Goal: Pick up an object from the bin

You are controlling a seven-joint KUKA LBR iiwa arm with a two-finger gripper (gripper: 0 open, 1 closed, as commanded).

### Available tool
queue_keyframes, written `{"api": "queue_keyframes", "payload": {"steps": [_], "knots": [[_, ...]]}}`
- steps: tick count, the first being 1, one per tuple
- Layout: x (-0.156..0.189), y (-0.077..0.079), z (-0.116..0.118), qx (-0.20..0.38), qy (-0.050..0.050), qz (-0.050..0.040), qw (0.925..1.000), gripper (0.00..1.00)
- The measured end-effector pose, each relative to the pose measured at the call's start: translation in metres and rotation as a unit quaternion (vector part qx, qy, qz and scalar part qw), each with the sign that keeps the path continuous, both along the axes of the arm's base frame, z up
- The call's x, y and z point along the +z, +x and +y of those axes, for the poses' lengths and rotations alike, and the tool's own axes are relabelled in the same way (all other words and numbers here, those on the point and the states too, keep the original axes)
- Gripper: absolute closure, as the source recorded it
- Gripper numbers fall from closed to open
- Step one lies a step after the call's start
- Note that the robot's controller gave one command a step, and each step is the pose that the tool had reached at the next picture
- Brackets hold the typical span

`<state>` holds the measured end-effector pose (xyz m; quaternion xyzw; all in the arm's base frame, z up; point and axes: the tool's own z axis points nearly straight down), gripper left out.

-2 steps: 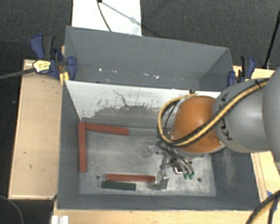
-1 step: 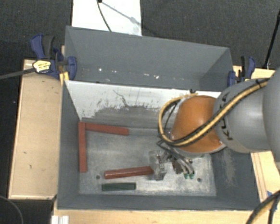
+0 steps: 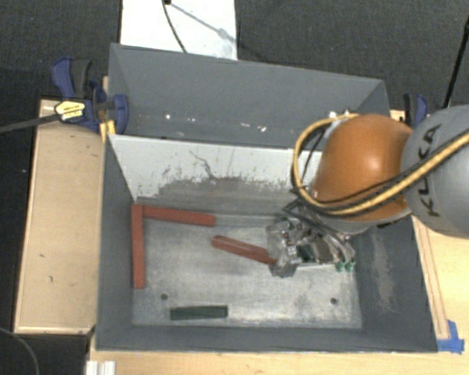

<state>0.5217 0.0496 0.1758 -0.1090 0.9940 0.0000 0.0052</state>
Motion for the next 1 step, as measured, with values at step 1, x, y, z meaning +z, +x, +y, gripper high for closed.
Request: {"api": "queue_keyframes", "payload": {"steps": [1], "knots": [[0.1122,-0.01,-0.013,-0.002,0.0,-0.0006,1.0,1.0]]}}
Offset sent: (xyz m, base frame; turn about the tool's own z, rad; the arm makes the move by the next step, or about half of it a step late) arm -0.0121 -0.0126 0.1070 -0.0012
